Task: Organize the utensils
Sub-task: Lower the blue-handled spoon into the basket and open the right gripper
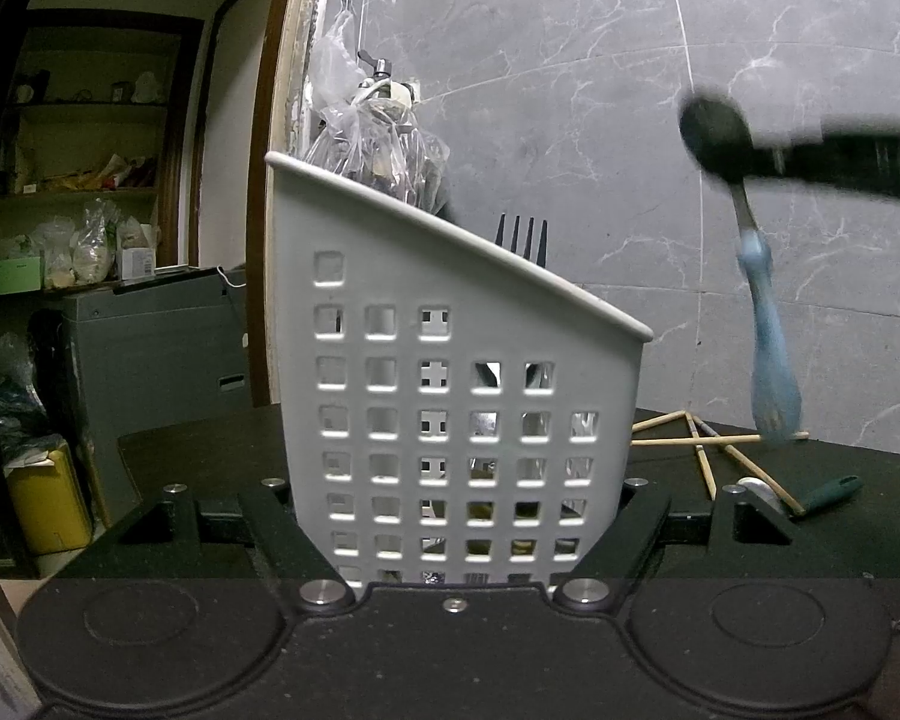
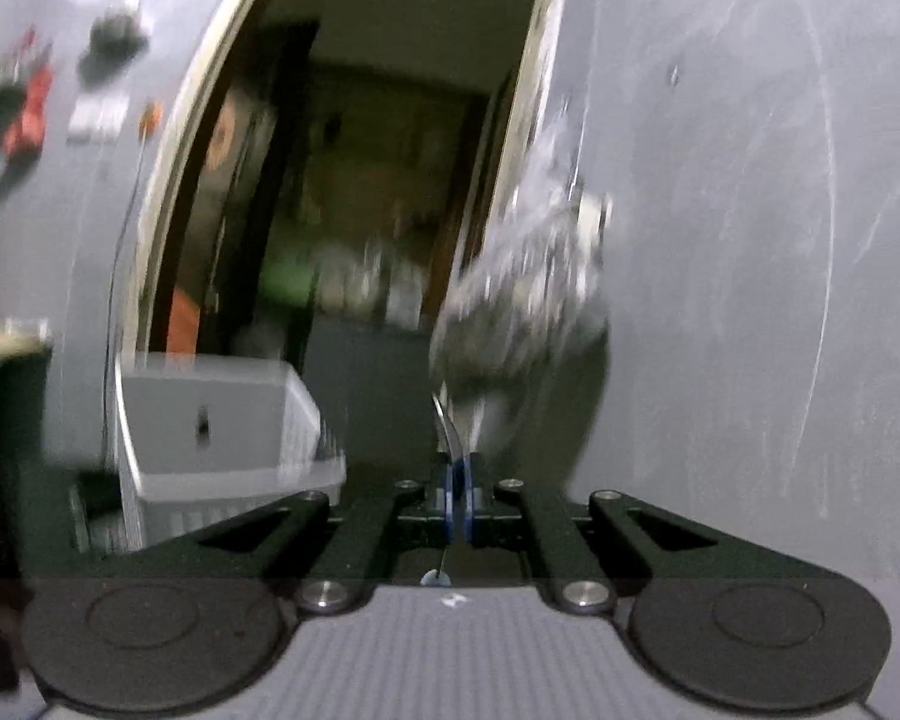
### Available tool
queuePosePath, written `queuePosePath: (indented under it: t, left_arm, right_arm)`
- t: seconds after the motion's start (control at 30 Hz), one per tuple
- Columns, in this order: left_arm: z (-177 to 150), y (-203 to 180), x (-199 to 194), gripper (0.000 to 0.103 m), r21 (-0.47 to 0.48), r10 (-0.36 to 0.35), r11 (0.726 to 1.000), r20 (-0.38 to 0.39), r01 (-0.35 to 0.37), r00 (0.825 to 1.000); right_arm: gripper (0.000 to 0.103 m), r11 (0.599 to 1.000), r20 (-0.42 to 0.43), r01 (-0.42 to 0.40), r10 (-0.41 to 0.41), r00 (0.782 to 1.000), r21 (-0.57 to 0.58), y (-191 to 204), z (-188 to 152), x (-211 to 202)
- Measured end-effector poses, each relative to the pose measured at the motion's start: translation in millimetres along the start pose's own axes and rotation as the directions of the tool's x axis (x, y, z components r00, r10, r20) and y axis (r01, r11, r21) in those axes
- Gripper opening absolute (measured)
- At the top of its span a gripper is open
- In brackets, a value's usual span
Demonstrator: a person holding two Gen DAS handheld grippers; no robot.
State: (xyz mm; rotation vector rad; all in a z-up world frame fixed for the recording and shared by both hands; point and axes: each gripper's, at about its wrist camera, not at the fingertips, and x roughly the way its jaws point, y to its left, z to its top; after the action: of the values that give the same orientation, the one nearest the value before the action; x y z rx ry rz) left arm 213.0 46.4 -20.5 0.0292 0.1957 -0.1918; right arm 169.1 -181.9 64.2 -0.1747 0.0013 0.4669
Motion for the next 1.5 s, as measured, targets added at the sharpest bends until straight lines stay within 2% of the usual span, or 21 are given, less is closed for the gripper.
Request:
queuePosePath:
  t: [0.13, 0.3, 0.47, 0.57, 0.77, 1.2, 1.5]
  left_arm:
    - [0, 0, 0, 0.076, 0.0, 0.0, 1.0, 0.001, 0.0, 1.0]
    - [0, 0, 0, 0.076, -0.001, 0.001, 1.0, 0.0, -0.001, 1.0]
    - [0, 0, 0, 0.076, 0.0, 0.0, 1.0, 0.0, 0.0, 1.0]
    - [0, 0, 0, 0.076, 0.0, -0.001, 1.0, 0.001, 0.001, 1.0]
    - [0, 0, 1, 0.076, -0.001, -0.001, 1.0, 0.001, 0.001, 1.0]
    - [0, -1, 1, 0.076, -0.002, -0.001, 1.0, 0.001, 0.001, 1.0]
    - [0, 0, 1, 0.076, -0.003, -0.001, 1.0, 0.001, 0.001, 1.0]
  right_arm:
    - [0.004, 0.998, 0.154, -0.022, 0.013, 0.988, 0.053, 1, 17, -1]
    - [0.004, 0.992, 0.333, -0.061, 0.022, 0.943, 0.109, 4, 34, -2]
    - [0.004, 0.976, 0.407, -0.129, 0.049, 0.912, 0.173, 2, 46, 15]
    - [0.004, 0.962, 0.4, -0.176, 0.079, 0.913, 0.21, 2, 48, 31]
    - [0.004, 0.952, 0.342, -0.212, 0.128, 0.931, 0.221, 10, 39, 54]
    - [0.004, 0.957, 0.202, -0.208, 0.167, 0.965, 0.204, 37, 4, 68]
    - [0.004, 0.947, 0.102, -0.216, 0.197, 0.975, 0.239, 39, -13, 76]
